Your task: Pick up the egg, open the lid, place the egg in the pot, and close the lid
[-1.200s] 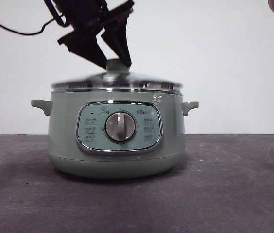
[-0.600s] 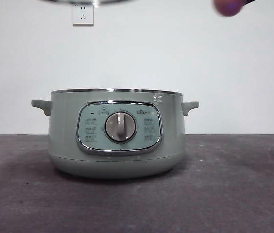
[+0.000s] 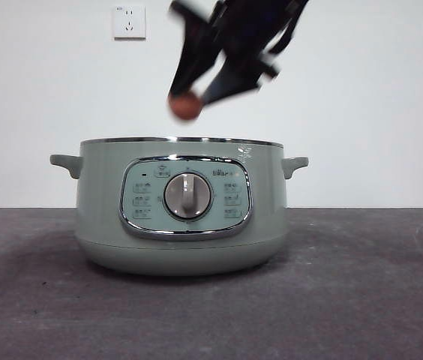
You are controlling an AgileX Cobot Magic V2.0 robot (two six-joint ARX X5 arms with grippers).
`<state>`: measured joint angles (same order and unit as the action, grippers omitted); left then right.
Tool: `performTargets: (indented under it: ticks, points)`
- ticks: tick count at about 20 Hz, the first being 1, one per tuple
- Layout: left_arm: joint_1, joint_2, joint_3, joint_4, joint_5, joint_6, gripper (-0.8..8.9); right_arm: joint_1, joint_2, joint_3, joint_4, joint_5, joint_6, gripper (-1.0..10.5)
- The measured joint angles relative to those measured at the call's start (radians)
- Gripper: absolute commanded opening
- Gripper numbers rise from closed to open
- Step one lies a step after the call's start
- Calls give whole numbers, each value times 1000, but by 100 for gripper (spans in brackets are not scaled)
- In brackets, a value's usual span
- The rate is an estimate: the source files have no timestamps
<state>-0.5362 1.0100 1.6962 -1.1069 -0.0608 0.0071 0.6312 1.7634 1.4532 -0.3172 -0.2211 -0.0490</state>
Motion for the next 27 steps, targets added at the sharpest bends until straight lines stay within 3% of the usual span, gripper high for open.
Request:
performTargets:
  ticks: [6,13,14,16,17,20,22,26,27]
  points:
    - [0,-9,0,-24,0,-8,-7,64,174,16,-8,95,-107,-17]
    - [0,-10,0,-33,0,-8,-7,76,211,30,-59,195,-153,-16]
    - [0,-10,0,-38,3,-8,-7,76,211,31,-62,195,-154,57]
    - [0,-10,0,-47,8,-8,-8,76,211,31,-61,198,-148,456]
    - [0,-10,0,-47,8,-8,-8,76,209,31,-62,221,-141,578]
    - [0,2,0,-47,8,-8,-8,76,145,27,-95,260,-129,598]
    - [0,35,0,-45,8,-8,-8,75,6,27,-110,313,-122,597]
    - [0,109,0,14,16,5,-8,68,-318,27,-294,541,-82,597]
    - [0,131,0,25,19,13,-8,60,-396,27,-331,562,-69,597]
